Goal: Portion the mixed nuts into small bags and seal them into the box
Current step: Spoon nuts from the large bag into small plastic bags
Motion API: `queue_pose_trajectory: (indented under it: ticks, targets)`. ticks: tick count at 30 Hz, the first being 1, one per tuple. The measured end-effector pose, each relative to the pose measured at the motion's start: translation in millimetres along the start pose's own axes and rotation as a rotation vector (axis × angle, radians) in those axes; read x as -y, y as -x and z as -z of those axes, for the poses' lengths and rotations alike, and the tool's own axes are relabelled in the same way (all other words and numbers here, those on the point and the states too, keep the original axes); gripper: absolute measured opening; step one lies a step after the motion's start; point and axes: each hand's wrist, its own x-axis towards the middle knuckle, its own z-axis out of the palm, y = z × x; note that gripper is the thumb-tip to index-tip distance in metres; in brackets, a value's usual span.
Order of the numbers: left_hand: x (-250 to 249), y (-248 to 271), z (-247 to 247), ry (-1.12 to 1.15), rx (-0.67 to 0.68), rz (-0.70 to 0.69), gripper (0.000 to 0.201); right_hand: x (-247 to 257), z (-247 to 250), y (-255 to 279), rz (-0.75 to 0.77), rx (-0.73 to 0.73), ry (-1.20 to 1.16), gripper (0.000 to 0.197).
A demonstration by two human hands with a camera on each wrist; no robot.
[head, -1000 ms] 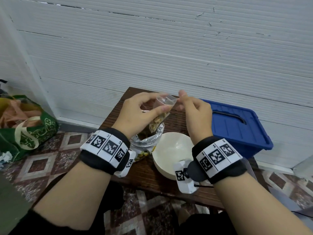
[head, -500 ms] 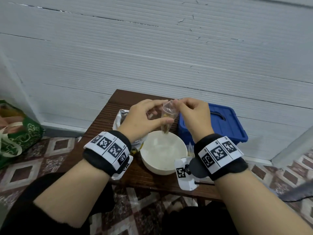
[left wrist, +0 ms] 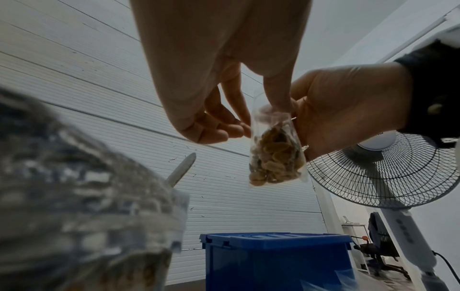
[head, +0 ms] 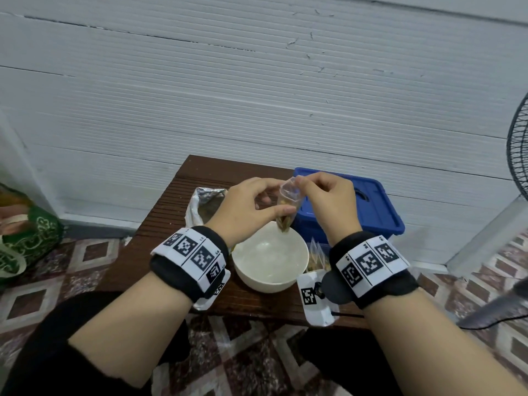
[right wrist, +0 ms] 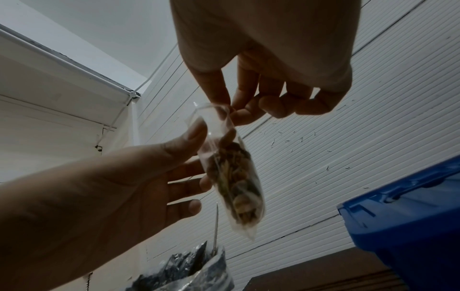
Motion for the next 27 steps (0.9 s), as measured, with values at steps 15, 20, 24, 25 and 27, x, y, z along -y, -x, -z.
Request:
queue_pose_trajectory:
  ticks: [15, 20, 24, 25, 27]
  targets:
    - [19, -4, -29, -0.076, 0.125, 0.098, 0.045, -37, 28, -8, -0.051, -0.077, 0.052, 0.019]
    - [32, 0, -37, -0.152, 0.180, 0.147, 0.037, -62, 70, -12, -0.104, -0.139, 0.157, 0.025]
    - [41, 4, -40, -0.189, 0.207, 0.181, 0.033, -81, 102, -13, -0.194, -0.177, 0.292, 0.025]
    - [43, 4, -41, -0.199, 0.210, 0.185, 0.033, -86, 109, -13, -0.214, -0.196, 0.310, 0.024]
    - [46, 6, -44, -0.212, 0.217, 0.204, 0.032, -95, 118, -14, -0.242, -0.234, 0.354, 0.024]
